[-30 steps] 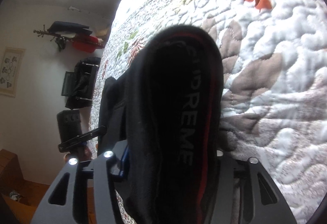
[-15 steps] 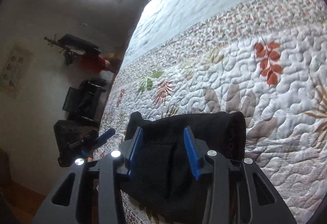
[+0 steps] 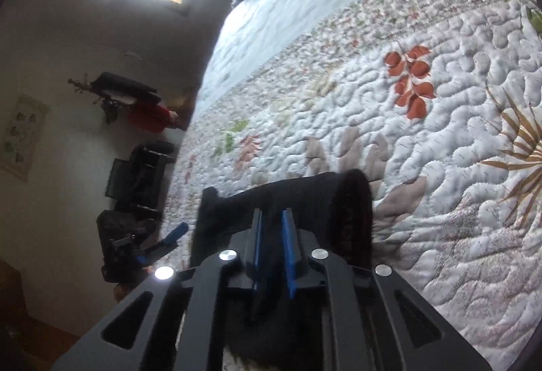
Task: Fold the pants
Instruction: 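Open both grippers and withdraw them from the folded pants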
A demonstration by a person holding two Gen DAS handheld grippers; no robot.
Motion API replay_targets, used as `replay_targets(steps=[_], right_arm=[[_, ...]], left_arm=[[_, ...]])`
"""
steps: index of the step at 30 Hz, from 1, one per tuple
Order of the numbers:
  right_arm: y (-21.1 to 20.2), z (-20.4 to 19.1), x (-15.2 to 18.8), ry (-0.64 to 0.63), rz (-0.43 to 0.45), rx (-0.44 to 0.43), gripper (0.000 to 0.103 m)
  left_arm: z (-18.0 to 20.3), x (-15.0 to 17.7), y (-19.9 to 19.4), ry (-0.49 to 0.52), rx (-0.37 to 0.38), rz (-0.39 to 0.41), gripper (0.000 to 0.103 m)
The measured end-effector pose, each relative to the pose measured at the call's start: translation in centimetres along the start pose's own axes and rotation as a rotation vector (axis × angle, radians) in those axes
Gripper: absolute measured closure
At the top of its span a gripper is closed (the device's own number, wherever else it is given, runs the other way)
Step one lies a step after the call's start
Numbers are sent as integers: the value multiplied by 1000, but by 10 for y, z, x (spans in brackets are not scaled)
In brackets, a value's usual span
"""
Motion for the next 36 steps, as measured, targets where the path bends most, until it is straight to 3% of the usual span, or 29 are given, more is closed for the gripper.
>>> replay_targets(steps=[4,9,12,17,19,20,22,24,27,31,36], right_arm=[[-9,-23,39,-41,-30,-63,89],[10,15,74,28,-72,18,91],[14,42,75,70,-72,29,103],[3,45,74,91,-35,20,102],[-11,37,77,101,3,10,93],[-17,32,80,99,19,11,82],[-35,15,91,79,64,15,71],[-52,-4,108,48,107,47,51],[-77,-33,139,26,167,91,32],[-105,-58,190,29,215,123,23],[-124,-90,248,-11,262,244,14]], left_arm=[[17,42,-40,63,-6,29,12],[14,85,-34,98,-30,0,12],[0,96,-13,79,-55,-41,12],[-4,94,-13,63,-38,-40,12],[-5,93,-21,36,-57,-36,11],[-5,95,-26,31,-67,-35,11],[1,101,-40,41,-95,-19,6],[10,113,-57,65,-140,0,4],[29,140,-87,100,-192,32,3],[50,175,-124,131,-266,84,3],[87,222,-170,220,-424,162,3]])
Point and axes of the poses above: each gripper's, at about its wrist camera, not at the fingertips, and y roughly the way its jaws point, z to its right, x to its underside, the point moved 1 cm from there along y, roughly the way its jaws point, and after that the axes turned 2 degrees about -z, right-handed, at the moved point
